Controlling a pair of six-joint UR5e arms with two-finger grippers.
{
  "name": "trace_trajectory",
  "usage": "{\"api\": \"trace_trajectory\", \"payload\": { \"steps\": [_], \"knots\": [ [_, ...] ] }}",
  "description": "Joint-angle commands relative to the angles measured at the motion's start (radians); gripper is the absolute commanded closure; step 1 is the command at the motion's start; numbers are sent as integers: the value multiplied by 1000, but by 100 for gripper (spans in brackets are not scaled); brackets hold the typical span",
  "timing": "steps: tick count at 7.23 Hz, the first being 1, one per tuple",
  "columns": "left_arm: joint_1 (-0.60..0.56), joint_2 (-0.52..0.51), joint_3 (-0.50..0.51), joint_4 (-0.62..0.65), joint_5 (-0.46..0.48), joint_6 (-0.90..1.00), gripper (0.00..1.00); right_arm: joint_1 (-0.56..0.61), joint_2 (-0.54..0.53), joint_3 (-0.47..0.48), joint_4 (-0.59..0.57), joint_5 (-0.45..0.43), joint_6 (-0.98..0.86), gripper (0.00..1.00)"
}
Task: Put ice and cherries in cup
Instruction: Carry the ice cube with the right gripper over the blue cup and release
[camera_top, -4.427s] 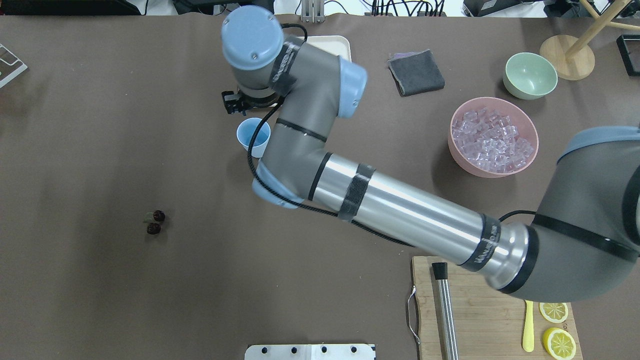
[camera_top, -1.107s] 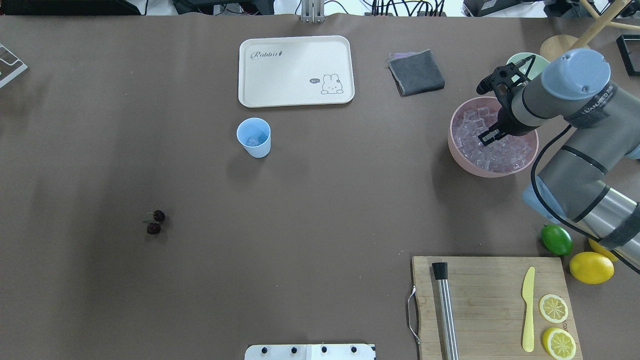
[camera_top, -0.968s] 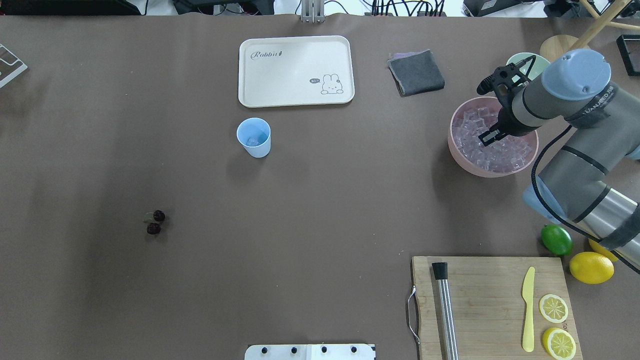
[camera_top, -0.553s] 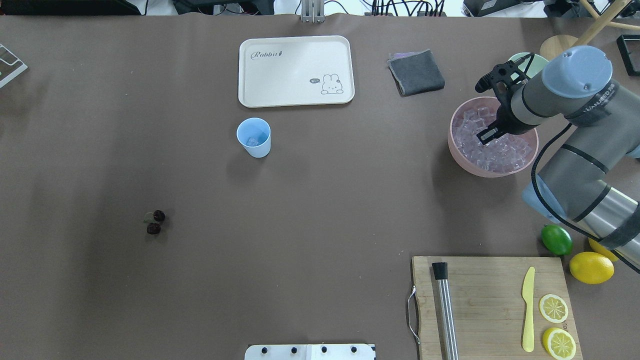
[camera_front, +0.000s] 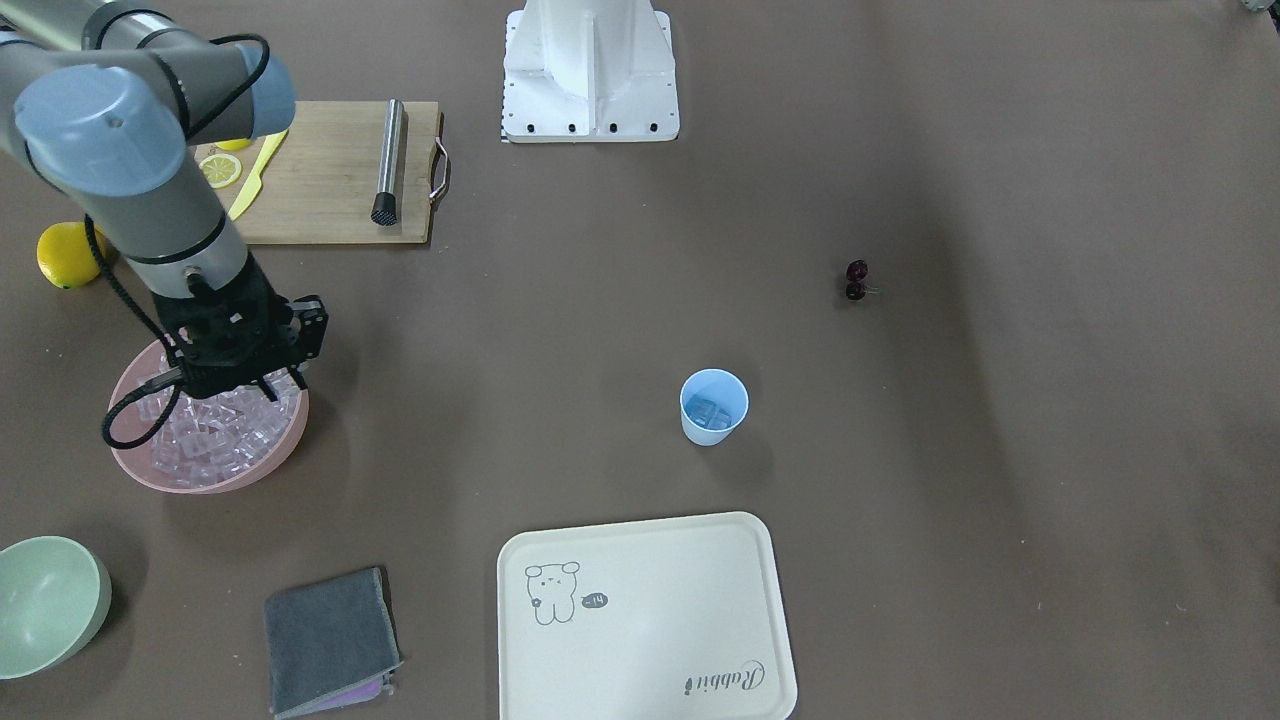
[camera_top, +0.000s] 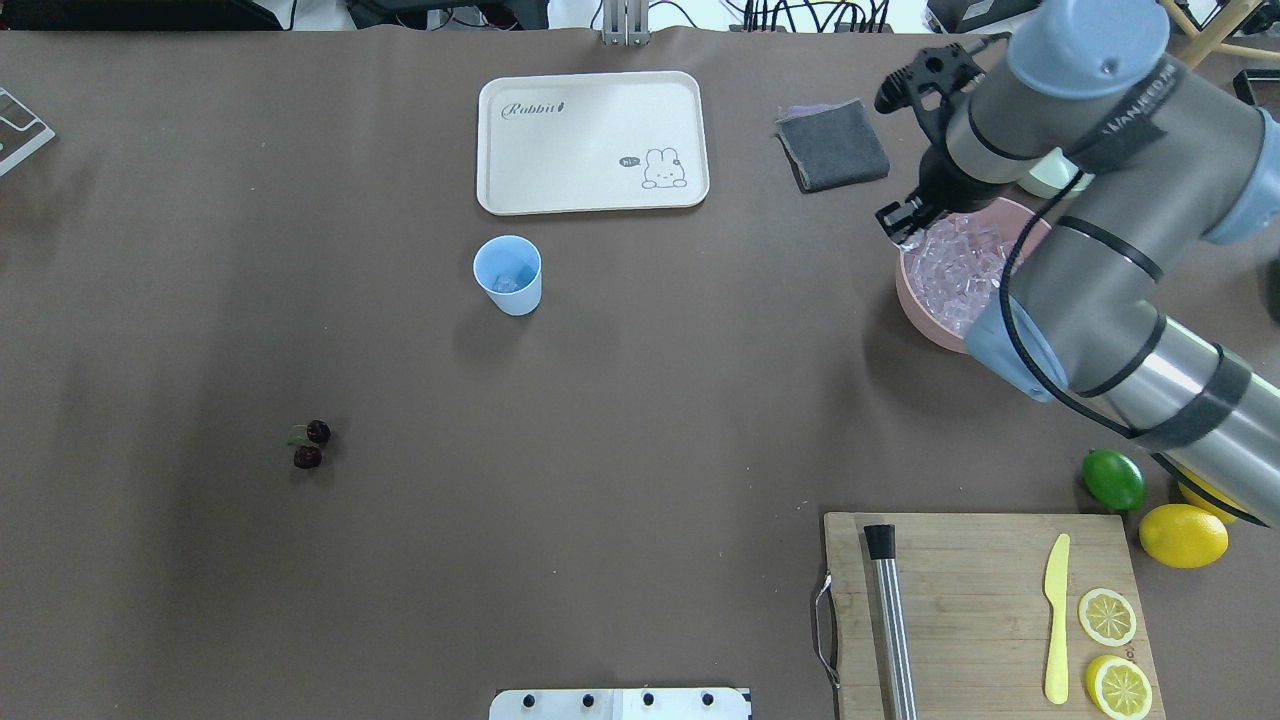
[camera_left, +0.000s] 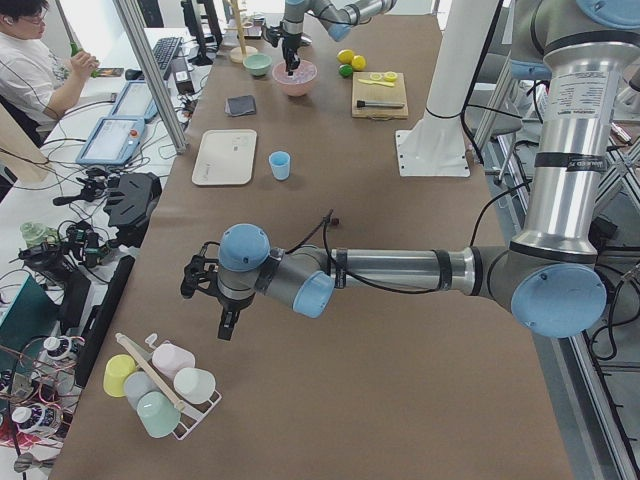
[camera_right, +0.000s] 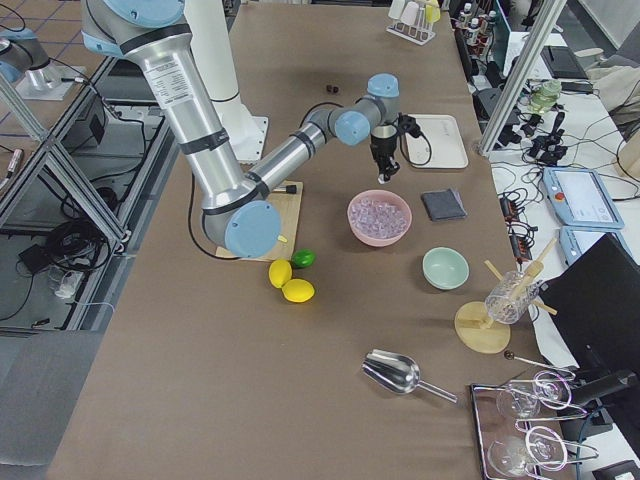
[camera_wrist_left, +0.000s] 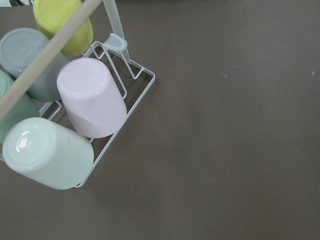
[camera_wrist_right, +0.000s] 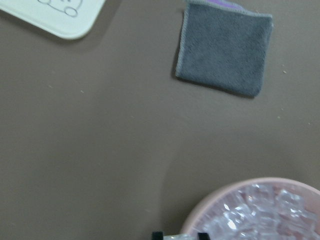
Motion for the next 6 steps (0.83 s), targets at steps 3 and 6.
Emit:
{"api": "trace_trajectory", "payload": {
  "steps": [3,6],
  "knots": [
    [2,-2,10,0,0,0,2,-243,566,-412,-17,-165,432,100],
    [2,0,14,-2,0,0,2,-282,707,-714,213,-250,492,100]
  ]
}}
